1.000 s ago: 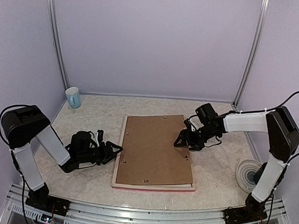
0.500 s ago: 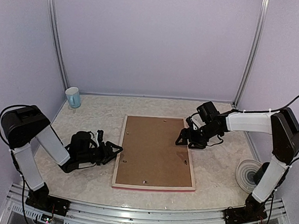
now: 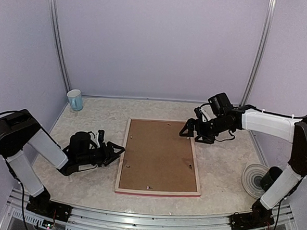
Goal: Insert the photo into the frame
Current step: Press the fastener onto the backboard.
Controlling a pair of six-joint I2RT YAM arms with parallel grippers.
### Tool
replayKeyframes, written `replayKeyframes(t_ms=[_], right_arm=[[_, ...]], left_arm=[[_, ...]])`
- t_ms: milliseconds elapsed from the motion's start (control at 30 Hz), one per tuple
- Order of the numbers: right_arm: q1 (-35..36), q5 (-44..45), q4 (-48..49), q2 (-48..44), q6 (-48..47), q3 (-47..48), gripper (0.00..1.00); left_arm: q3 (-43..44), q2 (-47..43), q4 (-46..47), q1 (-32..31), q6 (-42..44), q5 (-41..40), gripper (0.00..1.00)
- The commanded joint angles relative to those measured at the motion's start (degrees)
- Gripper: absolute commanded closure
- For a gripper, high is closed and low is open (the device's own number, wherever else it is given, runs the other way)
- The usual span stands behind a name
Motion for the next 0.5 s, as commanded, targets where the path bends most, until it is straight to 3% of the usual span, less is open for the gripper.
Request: replayKeyframes(t_ms=[0, 267, 467], right_arm=[[0.74, -7.37, -1.42, -5.31, 5.94, 2.34, 0.01], [4.08, -14.24, 2.93, -14.66, 13.57, 2.07, 0.01], [6.28, -18.31, 4.33, -15.80, 13.99, 5.87, 0.01]], left_arm=[[0.17, -3.88, -4.86, 0.45, 1.44, -0.27, 0.40], [2.24, -12.82, -16.45, 0.34, 3.50, -2.58, 0.40], [2.58, -17.02, -21.09, 0.36, 3.84, -4.41, 0.40]])
